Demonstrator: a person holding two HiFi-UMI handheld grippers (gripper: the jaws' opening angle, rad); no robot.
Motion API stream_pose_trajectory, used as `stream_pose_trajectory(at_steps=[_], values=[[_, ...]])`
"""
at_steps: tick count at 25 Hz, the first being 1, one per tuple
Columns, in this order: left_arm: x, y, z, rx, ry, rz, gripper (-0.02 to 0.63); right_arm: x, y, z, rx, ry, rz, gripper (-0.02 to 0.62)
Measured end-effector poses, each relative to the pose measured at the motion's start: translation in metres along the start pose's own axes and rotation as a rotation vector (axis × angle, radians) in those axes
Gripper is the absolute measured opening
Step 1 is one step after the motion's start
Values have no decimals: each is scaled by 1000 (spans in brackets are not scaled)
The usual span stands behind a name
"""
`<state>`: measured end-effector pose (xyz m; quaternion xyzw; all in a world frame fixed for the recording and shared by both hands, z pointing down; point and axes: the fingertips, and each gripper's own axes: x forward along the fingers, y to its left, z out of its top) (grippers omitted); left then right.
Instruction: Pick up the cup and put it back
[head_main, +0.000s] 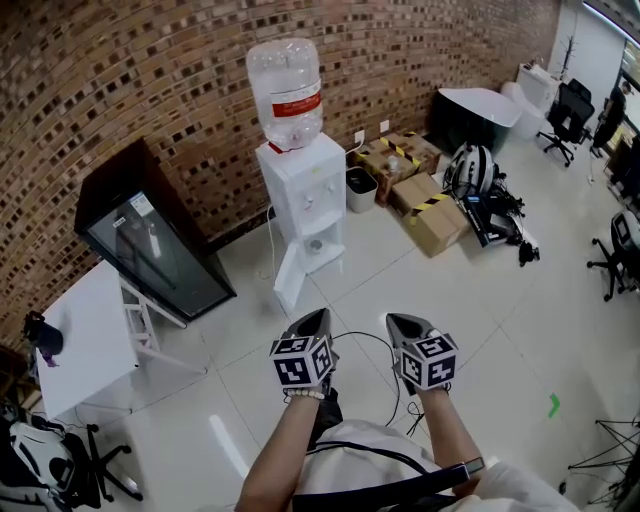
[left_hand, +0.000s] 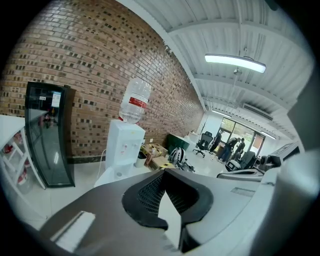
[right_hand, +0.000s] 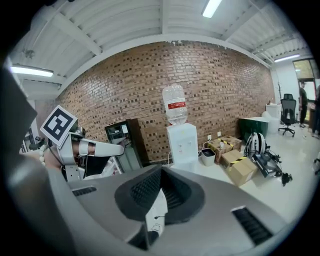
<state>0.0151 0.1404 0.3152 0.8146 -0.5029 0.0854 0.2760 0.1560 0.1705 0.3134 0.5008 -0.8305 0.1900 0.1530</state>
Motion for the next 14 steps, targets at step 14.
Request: stream_pose_trajectory(at_steps=[14], values=[[-13, -9, -11, -4, 10, -29, 0, -14, 11, -11, -2, 5, -22, 5]])
